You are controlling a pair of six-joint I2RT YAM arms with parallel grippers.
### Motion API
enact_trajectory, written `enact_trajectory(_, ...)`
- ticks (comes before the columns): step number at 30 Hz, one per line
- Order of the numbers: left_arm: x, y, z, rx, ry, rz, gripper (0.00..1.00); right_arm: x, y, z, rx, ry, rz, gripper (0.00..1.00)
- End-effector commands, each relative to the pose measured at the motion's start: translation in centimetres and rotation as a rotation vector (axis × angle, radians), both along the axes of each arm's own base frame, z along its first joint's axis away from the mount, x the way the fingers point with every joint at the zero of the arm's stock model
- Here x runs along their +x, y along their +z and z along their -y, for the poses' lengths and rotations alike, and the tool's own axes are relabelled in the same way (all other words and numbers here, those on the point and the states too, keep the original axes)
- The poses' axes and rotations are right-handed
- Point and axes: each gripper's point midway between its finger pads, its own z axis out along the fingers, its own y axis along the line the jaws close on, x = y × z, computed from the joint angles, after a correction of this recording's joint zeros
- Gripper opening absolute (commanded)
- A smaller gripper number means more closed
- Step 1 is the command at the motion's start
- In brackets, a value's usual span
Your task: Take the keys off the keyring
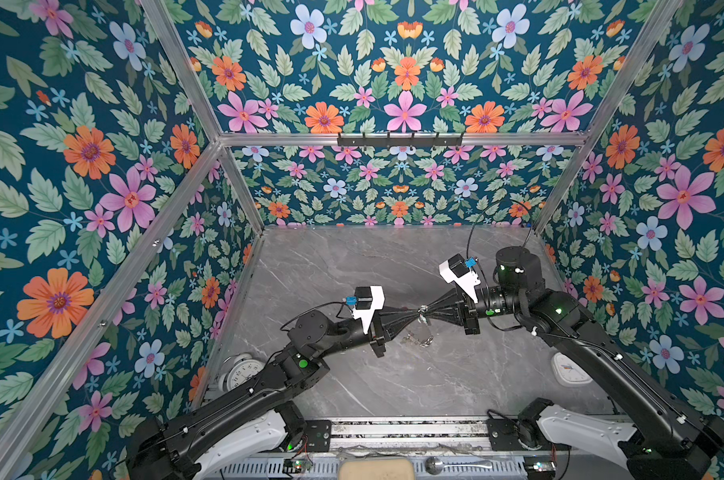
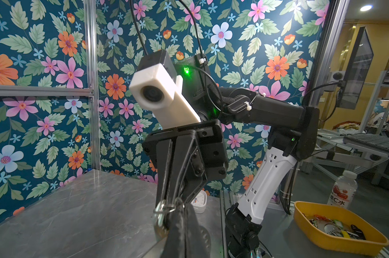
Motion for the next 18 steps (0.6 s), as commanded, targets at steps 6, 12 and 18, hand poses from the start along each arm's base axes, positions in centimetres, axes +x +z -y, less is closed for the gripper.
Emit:
enact_trajectory(6, -3.1, 2.8, -0.8, -0.103, -0.141, 0.101, 0.00, 1.7, -0.5, 0.0, -0.013, -0.074, 0.013, 0.00)
enact_trajectory(12, -2.9, 3.0, -0.8, -0.117, -0.133, 0.103, 0.00, 1.6, -0.9, -0.2, -0.005, -0.065, -0.006, 0.00)
enact_trajectory(18, -1.8, 3.3, -1.1, -0.153, -0.067, 0.110, 0.00, 1.5, -1.5, -0.5, 0.006, -0.059, -0.029, 0.00)
